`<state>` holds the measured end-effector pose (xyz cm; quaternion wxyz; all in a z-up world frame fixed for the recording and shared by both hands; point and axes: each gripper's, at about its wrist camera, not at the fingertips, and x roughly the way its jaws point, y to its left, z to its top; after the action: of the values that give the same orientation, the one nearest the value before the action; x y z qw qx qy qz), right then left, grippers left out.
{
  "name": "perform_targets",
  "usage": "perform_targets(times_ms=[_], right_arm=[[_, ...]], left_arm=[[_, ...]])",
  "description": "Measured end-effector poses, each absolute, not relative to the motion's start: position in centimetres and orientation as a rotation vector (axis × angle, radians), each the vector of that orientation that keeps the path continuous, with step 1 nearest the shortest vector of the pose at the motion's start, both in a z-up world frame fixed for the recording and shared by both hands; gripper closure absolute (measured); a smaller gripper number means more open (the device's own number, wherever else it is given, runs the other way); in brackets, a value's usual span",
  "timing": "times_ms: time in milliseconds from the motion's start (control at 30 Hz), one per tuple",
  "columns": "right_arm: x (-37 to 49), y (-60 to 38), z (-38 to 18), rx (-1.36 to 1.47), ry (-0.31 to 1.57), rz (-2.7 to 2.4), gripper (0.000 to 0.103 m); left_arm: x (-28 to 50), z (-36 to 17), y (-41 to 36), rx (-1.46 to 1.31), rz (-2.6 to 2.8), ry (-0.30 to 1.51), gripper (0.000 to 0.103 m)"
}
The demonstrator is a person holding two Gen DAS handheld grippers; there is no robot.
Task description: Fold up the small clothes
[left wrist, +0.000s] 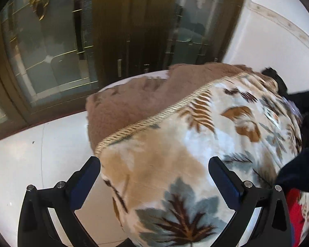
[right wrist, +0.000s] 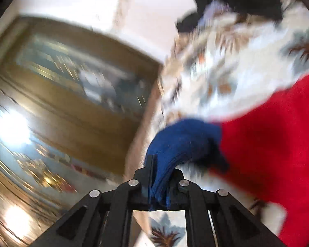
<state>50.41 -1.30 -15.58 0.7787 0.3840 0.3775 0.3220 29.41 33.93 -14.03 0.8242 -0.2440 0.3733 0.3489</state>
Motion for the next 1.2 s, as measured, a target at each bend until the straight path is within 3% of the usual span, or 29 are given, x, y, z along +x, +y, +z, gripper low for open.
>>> perform_targets(times_ms=[167, 333, 533, 633, 667, 700, 733, 767, 933, 1200], right_arm=[[48.2, -13.3, -12.0, 0.935, 0.655, 0.596, 0.093], [44.7, -25.8, -12.1, 0.948, 0.583, 0.394, 0.093], [42.0, -39.7, -15.9, 1.069, 0.687, 0.162, 0.088], [40.7, -44.0, -19.1, 1.169, 0.78, 0.079, 0.072], [39.8, -45.2, -19.9, 1.193, 0.776, 0.054, 0.061], [39.0, -46.2, -20.4, 1.204, 0.754, 0.038, 0.037], [38.3, -46.9, -20.5, 1.207, 0.737, 0.028, 0.027], [37.7, -47.6, -20.6, 1.205, 0.716, 0.01, 0.022], [38.1, -47.7, -20.0, 1.132, 0.715, 0.037, 0.025], [40.2, -47.8, -20.9, 0.922, 0.749, -0.073, 0.048]], left_arm=[[31.8, -13.4, 28.7, -0.423, 0.615, 0.798, 0.0], [34.4, -13.1, 22.4, -0.324, 0.444, 0.811, 0.0], [37.6, -14.3, 13.4, -0.189, 0.231, 0.87, 0.0], [38.7, -15.1, 9.9, -0.12, 0.183, 0.886, 0.0], [39.0, -15.4, 8.8, -0.1, 0.168, 0.892, 0.0], [39.2, -15.6, 7.9, -0.084, 0.156, 0.897, 0.0], [39.5, -16.0, 6.7, -0.063, 0.138, 0.906, 0.0], [39.6, -16.2, 5.9, -0.049, 0.128, 0.911, 0.0], [40.5, -16.8, 2.7, -0.005, 0.096, 0.909, 0.0], [43.1, -18.6, 0.5, -0.053, 0.017, 0.993, 0.0]])
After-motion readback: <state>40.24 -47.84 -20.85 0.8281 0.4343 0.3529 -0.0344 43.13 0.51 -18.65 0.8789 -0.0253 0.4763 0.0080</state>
